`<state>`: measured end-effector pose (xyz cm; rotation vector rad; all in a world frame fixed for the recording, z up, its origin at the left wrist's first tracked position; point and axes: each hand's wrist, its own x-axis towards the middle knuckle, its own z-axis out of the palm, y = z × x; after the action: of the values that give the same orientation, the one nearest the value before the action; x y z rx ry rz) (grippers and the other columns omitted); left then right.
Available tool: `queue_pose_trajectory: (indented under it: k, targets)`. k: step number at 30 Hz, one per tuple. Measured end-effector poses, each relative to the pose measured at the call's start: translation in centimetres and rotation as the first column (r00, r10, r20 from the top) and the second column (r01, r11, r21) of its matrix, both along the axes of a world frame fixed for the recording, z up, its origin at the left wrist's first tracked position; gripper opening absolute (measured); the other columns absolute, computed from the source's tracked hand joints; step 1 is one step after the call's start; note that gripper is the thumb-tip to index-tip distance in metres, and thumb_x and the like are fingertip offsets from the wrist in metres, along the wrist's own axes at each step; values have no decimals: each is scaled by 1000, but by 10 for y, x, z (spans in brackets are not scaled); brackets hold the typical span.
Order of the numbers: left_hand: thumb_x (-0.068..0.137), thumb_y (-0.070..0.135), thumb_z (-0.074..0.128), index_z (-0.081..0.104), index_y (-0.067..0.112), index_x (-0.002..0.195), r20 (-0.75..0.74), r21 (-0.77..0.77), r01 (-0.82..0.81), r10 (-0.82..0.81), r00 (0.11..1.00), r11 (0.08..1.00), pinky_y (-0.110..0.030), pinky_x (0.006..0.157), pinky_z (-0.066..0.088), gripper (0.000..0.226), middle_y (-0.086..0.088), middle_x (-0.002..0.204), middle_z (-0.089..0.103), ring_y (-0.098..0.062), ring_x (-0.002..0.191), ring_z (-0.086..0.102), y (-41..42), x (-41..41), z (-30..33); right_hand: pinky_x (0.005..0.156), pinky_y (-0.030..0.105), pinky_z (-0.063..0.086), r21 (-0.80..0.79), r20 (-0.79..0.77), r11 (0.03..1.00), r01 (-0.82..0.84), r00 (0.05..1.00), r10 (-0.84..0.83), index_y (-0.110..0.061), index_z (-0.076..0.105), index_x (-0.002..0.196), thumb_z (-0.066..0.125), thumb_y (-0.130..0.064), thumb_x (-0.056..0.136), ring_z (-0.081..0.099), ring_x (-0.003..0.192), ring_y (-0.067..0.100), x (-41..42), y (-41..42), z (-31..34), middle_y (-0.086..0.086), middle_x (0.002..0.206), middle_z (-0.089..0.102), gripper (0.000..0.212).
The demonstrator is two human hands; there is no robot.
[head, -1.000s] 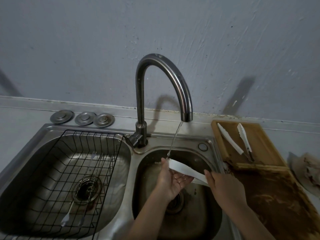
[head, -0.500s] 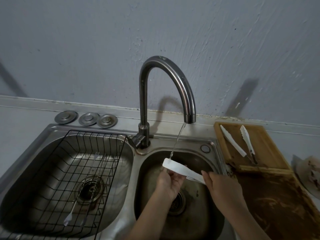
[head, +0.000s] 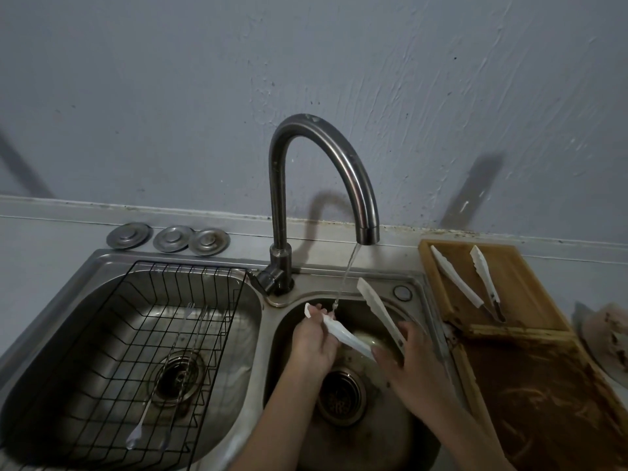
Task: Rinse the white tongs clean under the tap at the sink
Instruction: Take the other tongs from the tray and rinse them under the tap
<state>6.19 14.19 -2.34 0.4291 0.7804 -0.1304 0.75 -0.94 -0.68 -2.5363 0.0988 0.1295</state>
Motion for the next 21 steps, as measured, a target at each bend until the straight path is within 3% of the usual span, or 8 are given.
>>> queue_pose_trajectory:
  k: [3,5,8,10,12,16,21]
  targets:
    - [100,20,39,54,4,98,55,-16,52,-51,997,999,-27,69,46,22,-7,79,49,-13,69,48,2,-3,-2,52,22,45,270,-311,959,86,950,2,-17,44,115,64,-52,78,60,64,10,8,-2,9,1,90,62,55]
    - [101,23,35,53,4,99,44,-54,81,-79,996,995,-29,66,44,26,-8,78,48,-15,67,46,2,-4,-5,48,21,42,337,-309,934,117,951,-7,-21,46,105,72,-42,74,57,63,11,10,-5,16,2,85,60,46]
    - [102,13,32,47,-4,120,16,-7,197,-197,980,980,-41,76,49,30,-18,103,56,-25,89,57,1,-14,-9,60,21,43,206,-158,978,43,987,-10,-20,45,106,77,-32,71,56,76,12,10,-9,22,0,91,55,49]
    - [98,-3,34,34,5,140,27,66,234,-236,971,970,-46,82,50,42,-22,127,51,-31,103,58,1,-20,-13,65,19,45,107,-98,994,-35,994,46,-20,42,106,76,-29,73,56,83,10,6,-9,24,-3,93,54,48]
    - [93,-11,39,28,14,146,58,113,226,-234,971,968,-45,78,53,60,-21,134,49,-32,103,60,5,-20,-18,61,16,44,38,-64,993,-112,991,115,-20,41,101,74,-27,76,56,78,5,1,-11,26,-8,84,52,42]
    - [88,-17,43,51,12,129,65,225,286,-308,949,931,-37,68,61,51,-14,111,62,-27,97,66,12,-25,-18,51,16,35,9,-70,990,-142,987,142,-19,41,91,70,-29,80,48,63,-2,-9,-17,24,-13,71,46,32]
    - [92,-1,49,65,5,104,-73,535,332,-349,934,777,-50,88,55,20,-19,90,68,-36,89,68,7,-25,-15,53,14,35,32,-68,995,-94,993,96,-31,36,73,74,-30,75,47,61,-3,-15,-19,20,-11,67,46,38]
